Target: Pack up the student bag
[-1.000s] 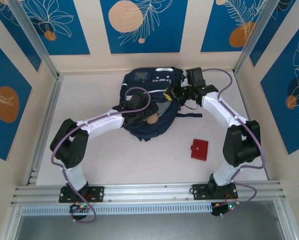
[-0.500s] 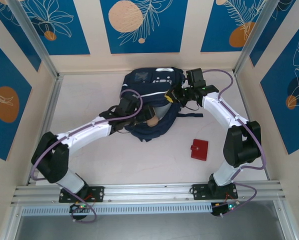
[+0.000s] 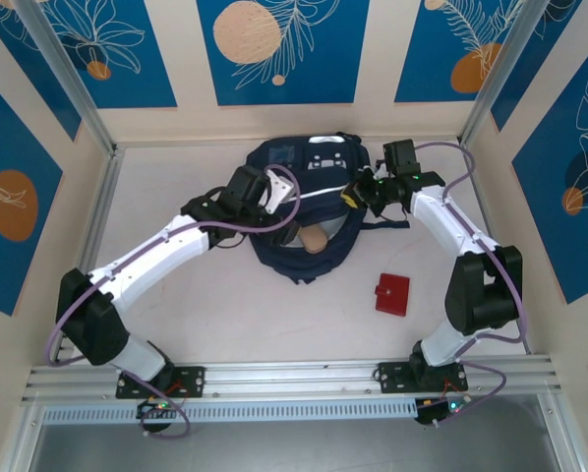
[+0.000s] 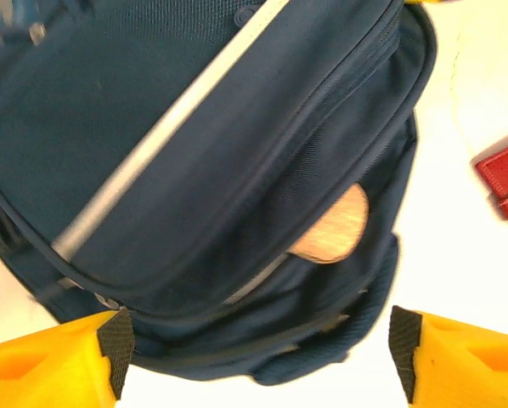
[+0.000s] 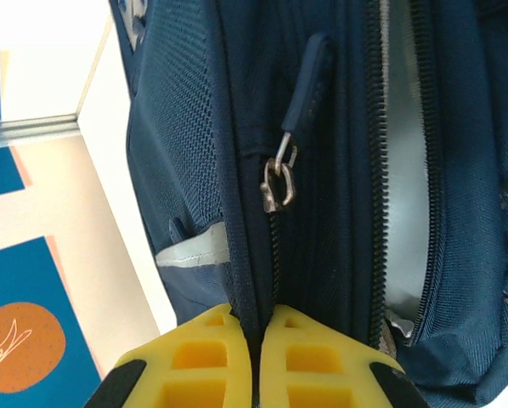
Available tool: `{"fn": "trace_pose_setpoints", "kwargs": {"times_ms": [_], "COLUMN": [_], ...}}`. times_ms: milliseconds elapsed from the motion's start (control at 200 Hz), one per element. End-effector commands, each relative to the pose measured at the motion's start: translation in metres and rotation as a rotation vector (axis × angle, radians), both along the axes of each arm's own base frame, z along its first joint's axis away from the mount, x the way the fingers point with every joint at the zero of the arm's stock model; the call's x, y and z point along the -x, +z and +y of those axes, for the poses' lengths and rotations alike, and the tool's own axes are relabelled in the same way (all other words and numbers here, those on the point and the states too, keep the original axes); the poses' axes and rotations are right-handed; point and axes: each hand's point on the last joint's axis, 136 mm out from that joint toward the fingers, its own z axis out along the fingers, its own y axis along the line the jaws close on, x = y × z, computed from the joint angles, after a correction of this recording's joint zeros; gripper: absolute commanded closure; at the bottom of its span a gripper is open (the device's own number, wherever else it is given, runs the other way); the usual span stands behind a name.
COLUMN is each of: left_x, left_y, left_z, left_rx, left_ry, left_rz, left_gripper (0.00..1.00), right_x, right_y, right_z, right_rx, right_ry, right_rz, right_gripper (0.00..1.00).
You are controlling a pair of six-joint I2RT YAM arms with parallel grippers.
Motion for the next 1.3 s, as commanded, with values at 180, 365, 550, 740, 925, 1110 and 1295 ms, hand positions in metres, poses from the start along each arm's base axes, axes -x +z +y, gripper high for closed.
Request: {"fn": "trace_pose_setpoints", "kwargs": {"times_ms": [180, 365, 550, 740, 925, 1110, 1295], "left_x": [-0.020, -0.038, -0.042, -0.041, -0.048, -0.058, -0.068], "left_y": [-0.031, -0.038, -0.043, -0.045, -0.044, -0.025, 0.007], "left_z": [-0.032, -0.045, -0.056, -0.063, -0.068, -0.070, -0.065], "left_rx": [-0.229, -0.246, -0.220, -0.199, -0.192, -0.141, -0.086], "left_ry": [-0.389, -0.429, -0.479, -0.510, -0.499, -0.433, -0.314], "left_rz": [-0.119, -0.118, -0.081, -0.057, -0.074, -0.096, -0.127], "left_gripper": [0.26, 0.35, 0.50, 0.55, 0.72, 1.00, 1.00], "right_x": [-0.008, -0.010, -0.011, -0.009, -0.006, 0.014, 0.048], "right_y": [0.040, 0.043, 0.042, 0.039, 0.040, 0.032, 0.021], "right_z": [-0.026, -0.029, -0.028, -0.027, -0.027, -0.045, -0.061], "right_rx": [-0.044, -0.062, -0.079, -0.083, -0.079, 0.065, 0.320], "right_ry": [0.032, 0.040, 0.051, 0.055, 0.064, 0.022, 0.002], "right_rz": [-0.119, -0.125, -0.121, -0.112, -0.111, -0.113, -0.151], "right_gripper": [1.00, 1.00, 1.00, 1.00, 0.96, 0.49, 0.38]}}
